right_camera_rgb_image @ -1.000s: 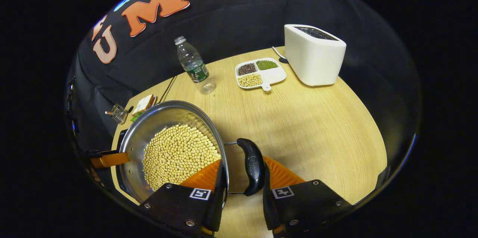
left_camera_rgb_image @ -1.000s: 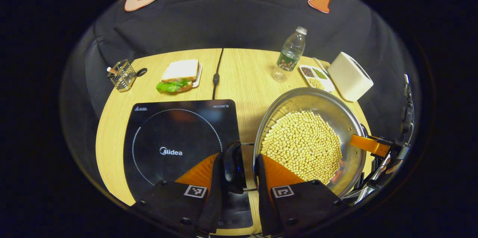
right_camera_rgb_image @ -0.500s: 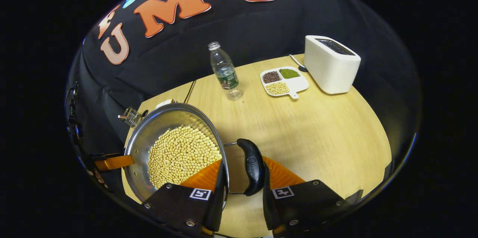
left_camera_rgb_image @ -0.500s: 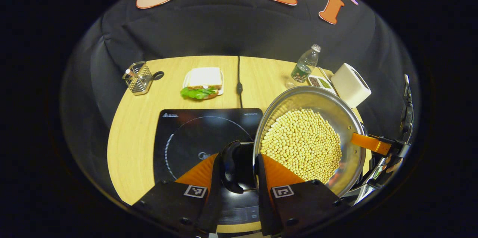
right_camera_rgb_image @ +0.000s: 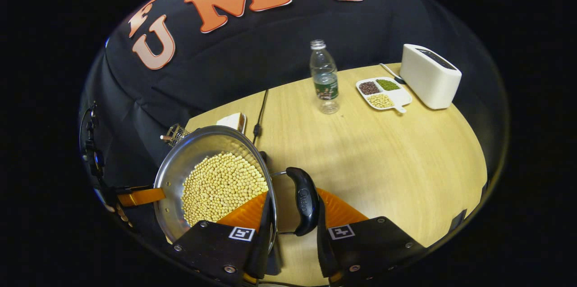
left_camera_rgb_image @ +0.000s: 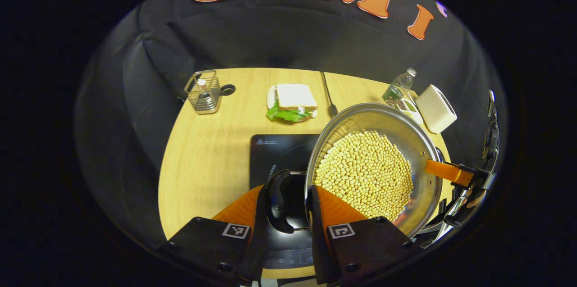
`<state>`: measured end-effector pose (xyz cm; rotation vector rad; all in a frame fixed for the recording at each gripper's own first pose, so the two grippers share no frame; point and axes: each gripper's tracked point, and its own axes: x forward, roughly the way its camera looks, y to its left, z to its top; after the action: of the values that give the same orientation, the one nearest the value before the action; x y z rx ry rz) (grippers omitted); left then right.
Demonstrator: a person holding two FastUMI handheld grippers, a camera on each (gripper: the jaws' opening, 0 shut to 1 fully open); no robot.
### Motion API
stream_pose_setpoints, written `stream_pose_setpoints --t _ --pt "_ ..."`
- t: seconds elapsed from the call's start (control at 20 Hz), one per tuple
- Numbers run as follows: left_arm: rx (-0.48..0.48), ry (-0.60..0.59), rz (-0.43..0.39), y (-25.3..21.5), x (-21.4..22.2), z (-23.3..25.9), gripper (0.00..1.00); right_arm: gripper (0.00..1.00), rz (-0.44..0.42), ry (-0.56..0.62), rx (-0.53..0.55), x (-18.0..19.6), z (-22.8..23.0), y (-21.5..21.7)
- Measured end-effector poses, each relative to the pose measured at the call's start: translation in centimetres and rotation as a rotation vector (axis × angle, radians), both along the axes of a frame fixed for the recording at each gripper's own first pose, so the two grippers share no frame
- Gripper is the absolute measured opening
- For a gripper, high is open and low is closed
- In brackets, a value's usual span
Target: First push the handle of the pot to place it horizontally, then grasp the pot with both hands and set it on the induction cooktop.
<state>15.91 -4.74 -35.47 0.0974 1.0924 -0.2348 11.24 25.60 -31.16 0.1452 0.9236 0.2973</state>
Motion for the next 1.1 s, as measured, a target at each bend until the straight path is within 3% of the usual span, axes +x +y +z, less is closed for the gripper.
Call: stream_pose_setpoints --t 0.2,0.4,0.55,0.6,0.65,0.75,0.8,0.85,0.95,1.0,1.1 --pt "0.003 0.016 0.014 3.0 0.8 -0.1 0.5 0.45 0.01 0.014 -0.004 -0.9 -0.6 3.6" --pt "-0.002 0.044 0.018 2.3 1.8 -3.7 0.49 0.45 0.01 0.035 -0.023 -1.7 -1.9 5.3" --pt "-0.013 0.067 0.017 0.9 3.1 -7.5 0.49 0.45 0.004 0.05 -0.039 -1.8 -2.2 5.0" --pt "-0.017 0.07 0.019 1.4 3.5 -8.2 0.49 0.41 0.002 0.055 -0.043 -1.9 -2.5 5.1" --pt "-0.02 0.074 0.015 1.6 3.8 -8.8 0.49 0.45 0.0 0.058 -0.046 -1.9 -2.6 5.1" --pt "-0.023 0.08 0.012 2.2 4.1 -8.9 0.49 0.45 -0.005 0.064 -0.051 -1.9 -3.1 5.1" --pt "-0.022 0.082 0.009 2.0 4.5 -9.0 0.49 0.41 -0.007 0.069 -0.051 -1.8 -3.5 5.0" --pt "-0.023 0.082 0.007 1.9 5.0 -9.1 0.49 0.45 -0.008 0.072 -0.051 -1.7 -3.7 5.0" --pt "-0.028 0.089 0.004 1.6 5.1 -8.8 0.49 0.45 -0.005 0.082 -0.054 -1.9 -3.8 4.9" --pt "-0.03 0.095 0.003 1.9 5.2 -9.2 0.48 0.41 -0.003 0.084 -0.059 -1.9 -3.9 5.0" --pt "-0.024 0.115 0.0 2.3 6.2 -10.1 0.49 0.48 0.004 0.094 -0.071 -2.3 -4.4 4.9"
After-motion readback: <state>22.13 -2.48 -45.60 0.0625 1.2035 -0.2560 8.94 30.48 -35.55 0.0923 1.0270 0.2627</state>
